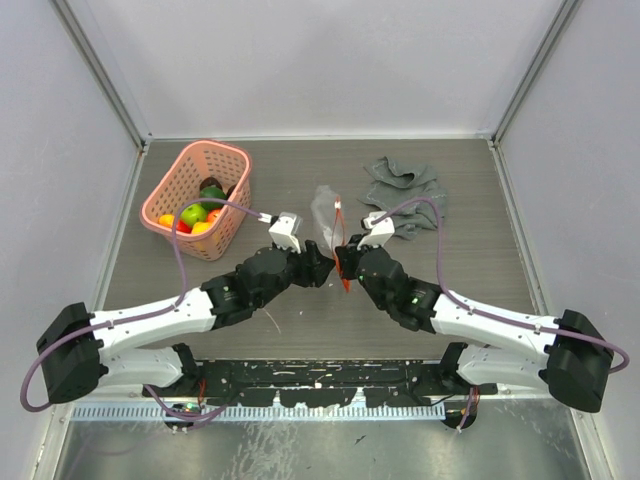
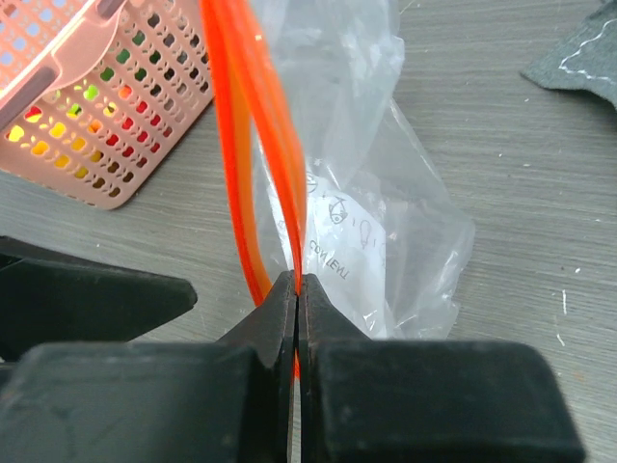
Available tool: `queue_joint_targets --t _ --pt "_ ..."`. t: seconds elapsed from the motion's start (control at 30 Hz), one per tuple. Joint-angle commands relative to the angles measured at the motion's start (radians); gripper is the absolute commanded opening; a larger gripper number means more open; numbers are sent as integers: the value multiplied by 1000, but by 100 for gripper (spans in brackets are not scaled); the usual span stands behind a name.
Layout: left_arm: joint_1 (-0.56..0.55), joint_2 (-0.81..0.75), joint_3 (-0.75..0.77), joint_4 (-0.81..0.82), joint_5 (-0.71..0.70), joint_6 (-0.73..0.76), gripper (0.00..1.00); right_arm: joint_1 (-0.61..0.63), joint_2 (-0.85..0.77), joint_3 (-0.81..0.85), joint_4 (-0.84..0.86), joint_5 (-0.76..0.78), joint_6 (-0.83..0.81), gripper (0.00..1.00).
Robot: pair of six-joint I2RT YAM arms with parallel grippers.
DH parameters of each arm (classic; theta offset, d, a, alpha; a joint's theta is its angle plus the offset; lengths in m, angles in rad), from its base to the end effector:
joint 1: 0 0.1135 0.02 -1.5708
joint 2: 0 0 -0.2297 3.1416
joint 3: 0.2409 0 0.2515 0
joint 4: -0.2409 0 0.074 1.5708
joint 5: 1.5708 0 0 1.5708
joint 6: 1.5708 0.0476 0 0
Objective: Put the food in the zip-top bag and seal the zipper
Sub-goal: Open the zipper of the food storage bag.
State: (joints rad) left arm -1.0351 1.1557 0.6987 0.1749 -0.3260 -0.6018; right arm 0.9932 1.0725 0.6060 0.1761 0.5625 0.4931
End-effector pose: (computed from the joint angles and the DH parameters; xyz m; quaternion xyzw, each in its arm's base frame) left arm 0.1598 -0.2394 0.2366 0.0744 0.7914 -0.3441 0.4998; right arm 0.1659 0.2080 0.2263 -0.0300 0.7875 0.2244 0.5732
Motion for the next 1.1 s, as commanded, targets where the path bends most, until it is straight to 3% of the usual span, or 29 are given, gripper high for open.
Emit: queue_joint_targets --t 0.0,0.5,0.67,0.9,0.97,1.07 --pt "-7 19 43 78 -71 38 58 26 29 58 3 33 50 0" --pt "-5 106 60 63 -213 53 57 55 59 73 17 4 48 0" --pt "-5 152 61 61 -201 34 50 55 32 55 32 1 31 0" --pt "-6 216 49 101 -135 -22 50 55 24 55 44 -26 6 0" --pt "-6 225 54 100 -123 -25 46 55 25 62 25 -16 -3 0" --pt "-6 205 50 96 -128 -24 31 56 15 61 -8 28 -13 0"
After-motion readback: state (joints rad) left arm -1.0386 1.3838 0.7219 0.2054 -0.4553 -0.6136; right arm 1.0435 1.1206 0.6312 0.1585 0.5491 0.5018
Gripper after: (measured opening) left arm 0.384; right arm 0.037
